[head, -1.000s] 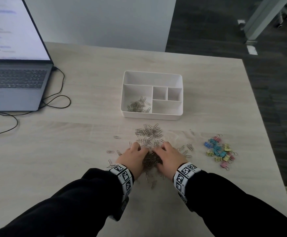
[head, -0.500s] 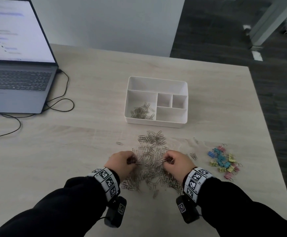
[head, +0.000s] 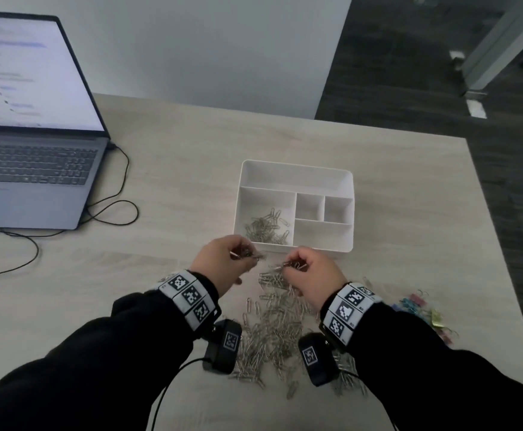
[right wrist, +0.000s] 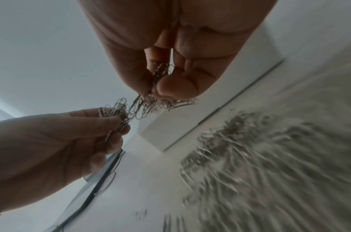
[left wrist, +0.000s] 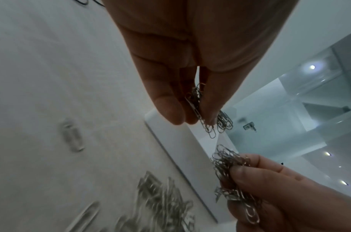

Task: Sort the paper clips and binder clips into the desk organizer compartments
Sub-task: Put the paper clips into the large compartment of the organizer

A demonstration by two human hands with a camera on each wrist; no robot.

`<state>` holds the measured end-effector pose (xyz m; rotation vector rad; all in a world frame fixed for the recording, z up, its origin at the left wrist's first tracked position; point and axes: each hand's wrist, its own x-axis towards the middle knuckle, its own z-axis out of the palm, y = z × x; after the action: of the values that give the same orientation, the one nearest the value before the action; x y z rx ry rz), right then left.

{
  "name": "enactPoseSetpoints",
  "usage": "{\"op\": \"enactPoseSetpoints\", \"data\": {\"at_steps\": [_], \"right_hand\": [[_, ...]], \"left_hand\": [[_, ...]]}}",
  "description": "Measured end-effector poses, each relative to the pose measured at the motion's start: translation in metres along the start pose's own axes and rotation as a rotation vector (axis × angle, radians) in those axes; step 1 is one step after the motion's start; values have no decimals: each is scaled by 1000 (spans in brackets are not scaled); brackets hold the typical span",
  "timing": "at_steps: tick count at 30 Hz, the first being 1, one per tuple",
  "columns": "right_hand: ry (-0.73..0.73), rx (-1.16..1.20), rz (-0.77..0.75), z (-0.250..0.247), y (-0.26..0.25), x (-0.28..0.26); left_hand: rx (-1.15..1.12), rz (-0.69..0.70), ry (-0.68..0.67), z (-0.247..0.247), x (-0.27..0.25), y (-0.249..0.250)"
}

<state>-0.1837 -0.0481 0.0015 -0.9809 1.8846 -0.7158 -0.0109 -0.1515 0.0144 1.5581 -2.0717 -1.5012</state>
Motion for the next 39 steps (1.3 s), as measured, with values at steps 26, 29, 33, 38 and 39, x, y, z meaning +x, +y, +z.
{"op": "enactPoseSetpoints", "data": {"at_steps": [26,29,33,38,39], "right_hand": [[42,-359,-141,-20,-60,96],[38,-266,-150,-27,-51,73],[28,-215,-106,-35,-22,29],[-57,-550,-34,-35,43,-6],[-71,-604,-13,-33,52,-12]], "left_hand": [[412,120,110,-26,83,42],[278,111,138,-29,62,32],[215,71,145,-26,26,3],[433,-38,47,-10,-16,-55],[488,-77,35,-6,-23,-65]]}}
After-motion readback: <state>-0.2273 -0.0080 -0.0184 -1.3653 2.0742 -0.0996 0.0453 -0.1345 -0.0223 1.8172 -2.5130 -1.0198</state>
